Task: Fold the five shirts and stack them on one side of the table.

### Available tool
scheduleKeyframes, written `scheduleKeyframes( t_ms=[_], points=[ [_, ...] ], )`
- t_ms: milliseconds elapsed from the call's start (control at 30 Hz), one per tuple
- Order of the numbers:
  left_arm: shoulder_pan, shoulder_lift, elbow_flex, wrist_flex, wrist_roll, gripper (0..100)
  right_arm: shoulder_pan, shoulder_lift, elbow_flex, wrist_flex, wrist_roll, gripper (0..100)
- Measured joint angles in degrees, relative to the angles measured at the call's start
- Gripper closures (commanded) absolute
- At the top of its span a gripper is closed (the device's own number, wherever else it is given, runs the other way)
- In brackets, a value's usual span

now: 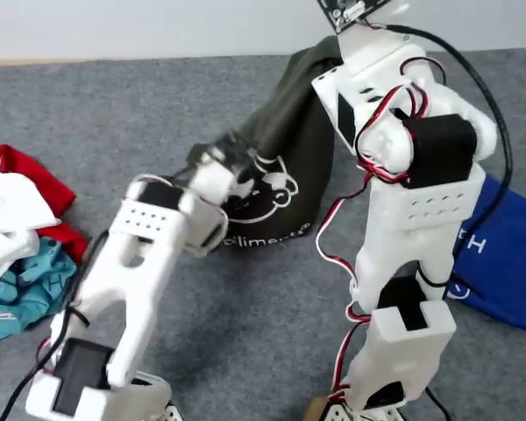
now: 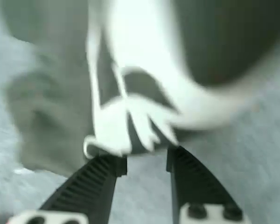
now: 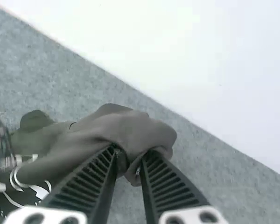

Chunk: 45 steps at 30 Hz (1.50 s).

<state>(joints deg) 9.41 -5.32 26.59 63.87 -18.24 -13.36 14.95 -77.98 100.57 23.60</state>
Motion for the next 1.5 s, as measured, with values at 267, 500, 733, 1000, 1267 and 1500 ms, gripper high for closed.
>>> scheduleKeyframes(
  t_ms=[267,500,733,1000,1267,1500],
  points=[
    [-10.99,14.95,-19.96,0.97,5.98,86,5.19,-2.55,8.09,0.09,0.09,98.9],
    [-14.51,17.05,-38.59,15.74,6.86,86,12.22,-2.55,8.53,0.09,0.09,98.9],
    [-14.95,17.05,-50.02,27.43,6.86,86,8.7,-9.32,8.53,-0.09,1.32,98.9],
    [-20.84,17.05,-63.74,35.08,7.47,86,1.85,-14.86,8.53,-11.52,3.52,98.9],
    [-26.55,9.05,-66.81,35.34,9.67,86,-1.76,-17.58,8.53,-24.26,3.6,98.9],
    [-26.73,0.62,-61.71,35.43,9.76,86,-14.24,-17.23,8.44,-30.95,14.24,98.9]
  ],
)
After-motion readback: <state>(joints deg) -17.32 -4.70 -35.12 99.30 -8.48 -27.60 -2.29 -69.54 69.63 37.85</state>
